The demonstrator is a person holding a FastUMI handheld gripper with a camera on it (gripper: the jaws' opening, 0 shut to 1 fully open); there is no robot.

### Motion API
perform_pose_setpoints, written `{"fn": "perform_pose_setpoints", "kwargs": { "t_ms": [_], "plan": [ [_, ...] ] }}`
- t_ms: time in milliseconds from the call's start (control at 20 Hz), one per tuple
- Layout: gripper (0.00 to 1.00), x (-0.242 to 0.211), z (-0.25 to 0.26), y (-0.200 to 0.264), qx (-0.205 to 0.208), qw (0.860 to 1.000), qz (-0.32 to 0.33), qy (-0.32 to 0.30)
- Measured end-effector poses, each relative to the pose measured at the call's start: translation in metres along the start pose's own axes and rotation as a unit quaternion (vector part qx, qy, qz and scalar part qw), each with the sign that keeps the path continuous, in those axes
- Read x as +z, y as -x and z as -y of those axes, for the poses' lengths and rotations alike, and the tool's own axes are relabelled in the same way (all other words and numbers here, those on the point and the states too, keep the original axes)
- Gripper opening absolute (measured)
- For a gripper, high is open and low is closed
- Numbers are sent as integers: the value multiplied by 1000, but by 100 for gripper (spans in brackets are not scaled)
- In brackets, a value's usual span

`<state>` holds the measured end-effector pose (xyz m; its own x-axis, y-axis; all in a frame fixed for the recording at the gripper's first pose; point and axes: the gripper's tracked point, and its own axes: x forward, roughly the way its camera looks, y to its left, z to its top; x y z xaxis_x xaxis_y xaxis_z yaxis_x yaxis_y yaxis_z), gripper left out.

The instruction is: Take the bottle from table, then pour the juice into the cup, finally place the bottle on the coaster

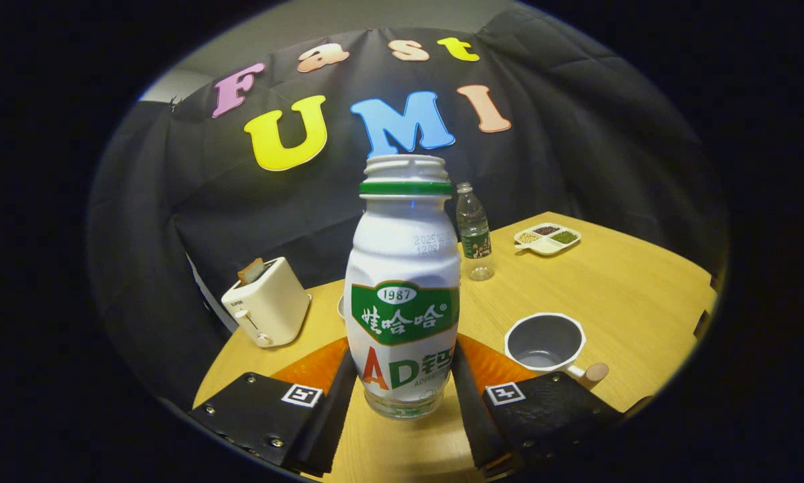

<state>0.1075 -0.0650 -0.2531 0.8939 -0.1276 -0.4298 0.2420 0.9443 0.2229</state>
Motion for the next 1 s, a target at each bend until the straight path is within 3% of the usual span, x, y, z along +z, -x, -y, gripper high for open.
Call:
{"fn": "perform_pose_setpoints", "kwargs": {
  "t_ms": [350, 1000],
  "plan": [
    [74, 4, -5, -29, -44, 995, 7, 86],
    [74, 10, -24, -100, -77, 984, 16, 161]
  ]
}}
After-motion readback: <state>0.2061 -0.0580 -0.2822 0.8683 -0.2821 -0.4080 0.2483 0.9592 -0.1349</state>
